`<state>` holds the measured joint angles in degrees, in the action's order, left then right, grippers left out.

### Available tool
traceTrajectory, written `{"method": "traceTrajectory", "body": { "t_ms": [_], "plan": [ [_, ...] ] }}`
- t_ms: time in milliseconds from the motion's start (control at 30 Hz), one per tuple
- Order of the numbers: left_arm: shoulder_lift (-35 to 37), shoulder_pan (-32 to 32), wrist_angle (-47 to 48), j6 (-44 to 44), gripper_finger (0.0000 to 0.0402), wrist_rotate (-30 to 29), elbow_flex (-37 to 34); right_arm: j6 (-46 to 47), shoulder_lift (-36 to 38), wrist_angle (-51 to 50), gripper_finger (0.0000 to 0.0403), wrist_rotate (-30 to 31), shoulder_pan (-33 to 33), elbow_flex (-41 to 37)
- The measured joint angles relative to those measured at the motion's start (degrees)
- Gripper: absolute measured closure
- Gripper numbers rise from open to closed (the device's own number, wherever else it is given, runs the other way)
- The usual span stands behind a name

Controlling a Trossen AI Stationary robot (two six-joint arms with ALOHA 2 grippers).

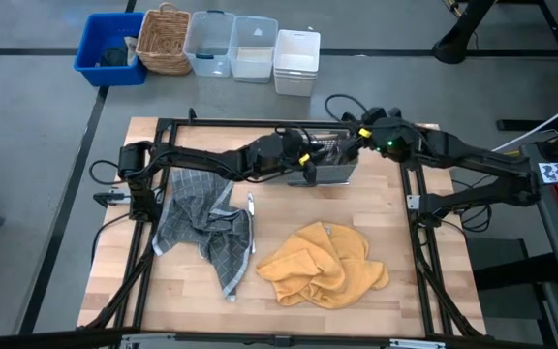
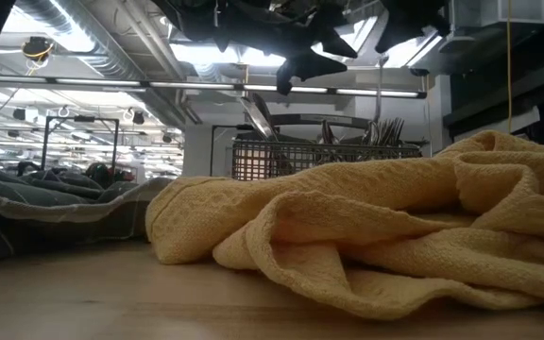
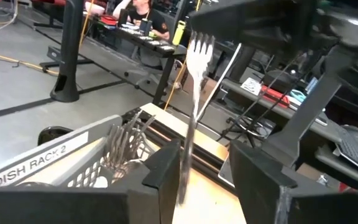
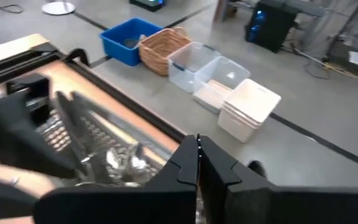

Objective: Sort silverware
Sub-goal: Put the silver fork into the gray utensil holder

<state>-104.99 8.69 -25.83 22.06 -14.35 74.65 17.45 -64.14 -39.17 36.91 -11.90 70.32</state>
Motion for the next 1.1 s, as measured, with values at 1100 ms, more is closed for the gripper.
{"method": "traceTrajectory", "body": {
  "t_ms": [1100],
  "plan": [
    [0.0,-0.02,4.74,0.22,0.0274,0.01,-0.02,-8.64,2.75,6.98,0.0402,-1.92,-9.51,-9.38]
  ]
}}
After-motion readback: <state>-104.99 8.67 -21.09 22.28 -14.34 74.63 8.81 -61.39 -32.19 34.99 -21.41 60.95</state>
